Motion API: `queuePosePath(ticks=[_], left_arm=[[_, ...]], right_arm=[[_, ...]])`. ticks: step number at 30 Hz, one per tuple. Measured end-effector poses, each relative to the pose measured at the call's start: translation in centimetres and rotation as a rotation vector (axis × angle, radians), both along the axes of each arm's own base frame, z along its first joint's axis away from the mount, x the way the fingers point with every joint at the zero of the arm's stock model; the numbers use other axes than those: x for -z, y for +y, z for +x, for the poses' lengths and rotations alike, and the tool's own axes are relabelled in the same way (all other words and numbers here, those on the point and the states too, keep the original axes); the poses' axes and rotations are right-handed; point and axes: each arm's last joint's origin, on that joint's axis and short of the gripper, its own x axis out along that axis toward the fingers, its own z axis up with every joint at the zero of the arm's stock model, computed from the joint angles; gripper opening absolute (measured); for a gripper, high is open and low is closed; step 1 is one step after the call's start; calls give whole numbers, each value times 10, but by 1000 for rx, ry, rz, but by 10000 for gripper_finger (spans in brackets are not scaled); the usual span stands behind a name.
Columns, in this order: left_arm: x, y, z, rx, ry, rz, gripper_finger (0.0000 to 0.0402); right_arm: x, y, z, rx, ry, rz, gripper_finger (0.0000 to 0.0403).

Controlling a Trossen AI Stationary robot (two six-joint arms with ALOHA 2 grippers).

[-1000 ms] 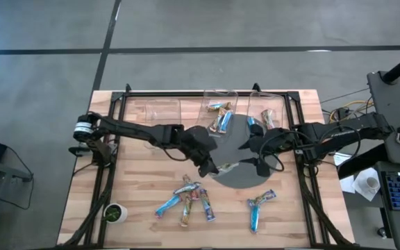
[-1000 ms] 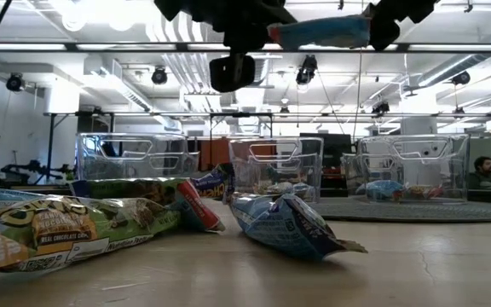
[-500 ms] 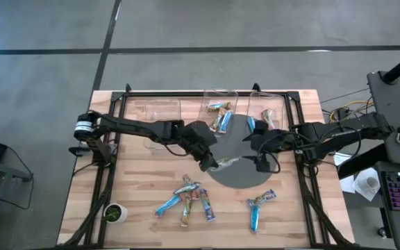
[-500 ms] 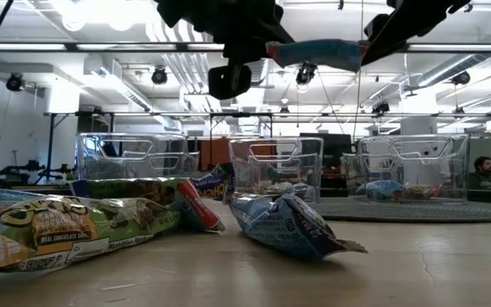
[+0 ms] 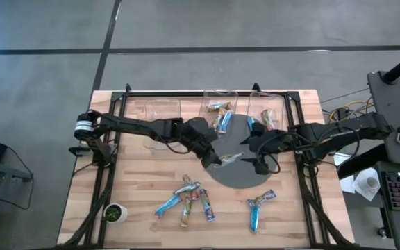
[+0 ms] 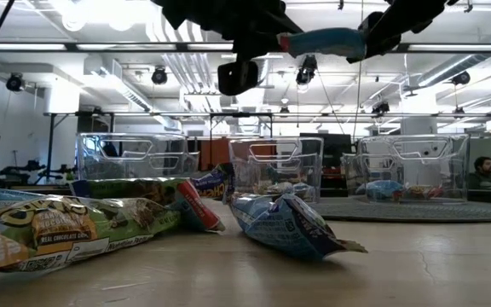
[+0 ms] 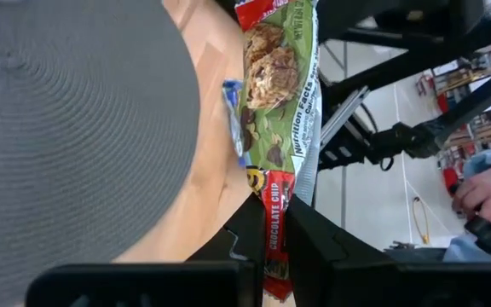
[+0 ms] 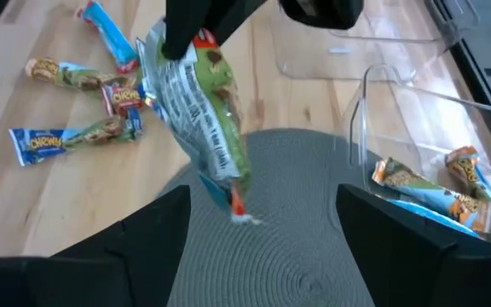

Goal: Pick and place Granola Bars by type
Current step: Put the red granola bar into the right transparent bin

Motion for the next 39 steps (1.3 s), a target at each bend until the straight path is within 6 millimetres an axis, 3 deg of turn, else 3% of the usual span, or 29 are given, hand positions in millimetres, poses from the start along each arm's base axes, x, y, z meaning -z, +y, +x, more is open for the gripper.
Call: queuePosePath(ticks=[10,19,29,39], left_arm=[[-3,0,3,-15,-43,-17,15],[1,1,5,-41,-24,-9,15],[15,1,8,-54,43,-8,15],[10,1,13,-52,-32,-2,15]], right_arm=[[8,3,16,-13,-9,23,275],[7,4,17,-9,-20,32,258],[6,4,18,16,-37,65,208],[13,4,19,36,2,86,183]])
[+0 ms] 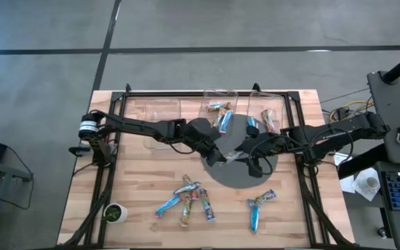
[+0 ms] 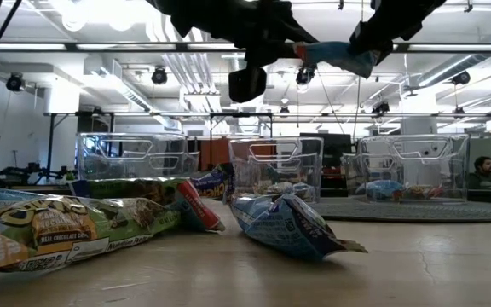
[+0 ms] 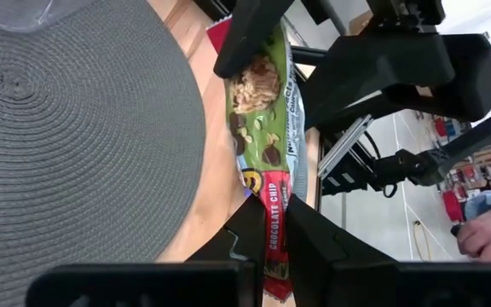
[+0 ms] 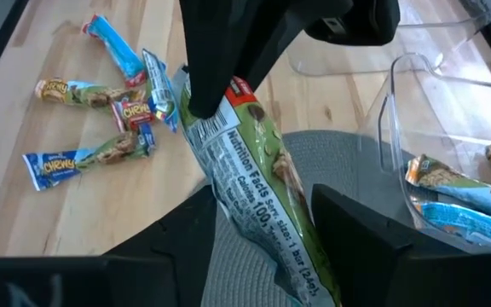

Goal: Pick and place Granola Bars by type
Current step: Put the red granola bar into the right transparent bin

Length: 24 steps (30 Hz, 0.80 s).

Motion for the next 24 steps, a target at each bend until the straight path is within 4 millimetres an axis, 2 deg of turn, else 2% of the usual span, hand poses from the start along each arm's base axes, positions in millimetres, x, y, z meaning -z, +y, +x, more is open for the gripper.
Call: queuePosePath(ticks=[10,24], left_arm=[[-1,0,0,-11,-8,7,18],[-15,3,1,-89,-41,51,27]], right_arm=[[0,0,-1,10,5,5,174],[0,-2,-1,68,4,23,71]])
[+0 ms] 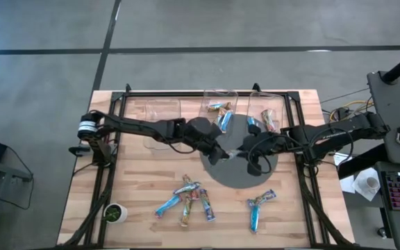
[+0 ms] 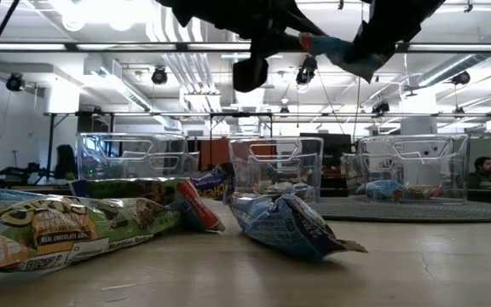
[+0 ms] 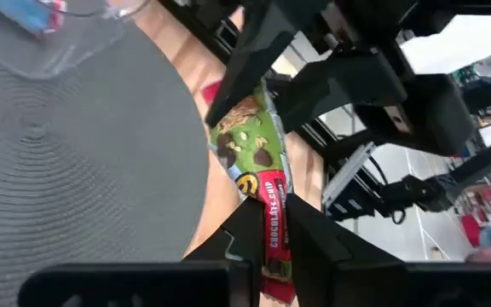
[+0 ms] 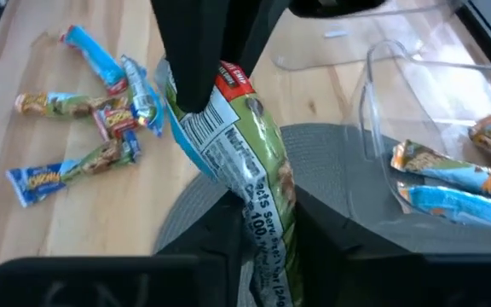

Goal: Pick and place Granola Bars by type
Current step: Put the red granola bar into the right transparent bin, then put the blue granola bar into the left transparent bin

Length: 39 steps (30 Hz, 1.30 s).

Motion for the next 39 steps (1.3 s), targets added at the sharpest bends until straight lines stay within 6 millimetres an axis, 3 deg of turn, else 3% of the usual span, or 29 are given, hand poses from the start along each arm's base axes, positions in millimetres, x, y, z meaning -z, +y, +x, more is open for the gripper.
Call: queuePosePath(ticks=[12,16,22,26,33,39], left_arm=[[9,-8,-34,-185,339,291,28],[0,-3,-56,-365,441,437,28],[-16,3,-88,-594,517,555,28],[-18,6,-108,-669,517,588,28],[3,15,-139,-706,514,547,28],[24,14,-164,-710,467,452,28]], right_arm=[[-3,-8,-11,423,-55,115,62],[-4,-14,-23,632,-77,136,63],[-4,-27,-54,1090,-218,85,63],[-1,-38,-60,1189,-208,138,67],[16,-66,-62,1276,-20,109,126],[17,-86,-67,1389,-18,136,188]])
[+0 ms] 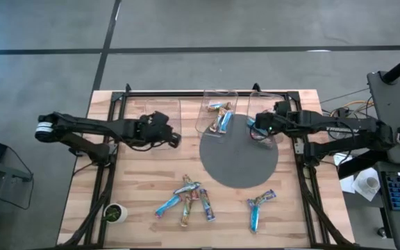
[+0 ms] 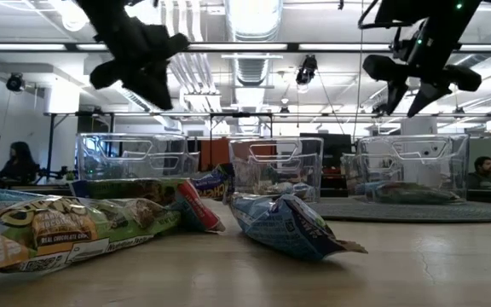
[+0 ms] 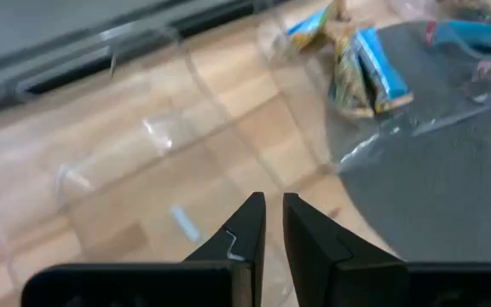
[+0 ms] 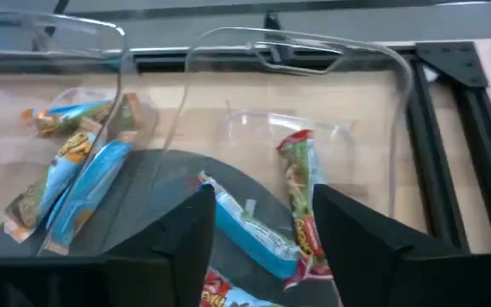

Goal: Pick and place Granola Bars by type
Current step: Put the blue granola bar into the left transparent bin

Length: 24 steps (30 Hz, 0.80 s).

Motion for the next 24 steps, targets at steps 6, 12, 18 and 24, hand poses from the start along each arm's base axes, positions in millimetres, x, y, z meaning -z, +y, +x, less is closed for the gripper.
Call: queuePosePath(ticks=[6,12,18,24], left_arm=[[7,-3,-13,47,-84,-43,28],[10,-4,-12,109,-110,-75,28],[10,-7,-8,144,-163,-189,28],[16,-19,-6,203,-170,-367,28]], right_arm=[[-16,2,20,-401,-96,75,210],[-21,16,33,-854,-247,299,202],[-9,28,24,-879,-103,389,193],[0,32,22,-871,-44,366,191]])
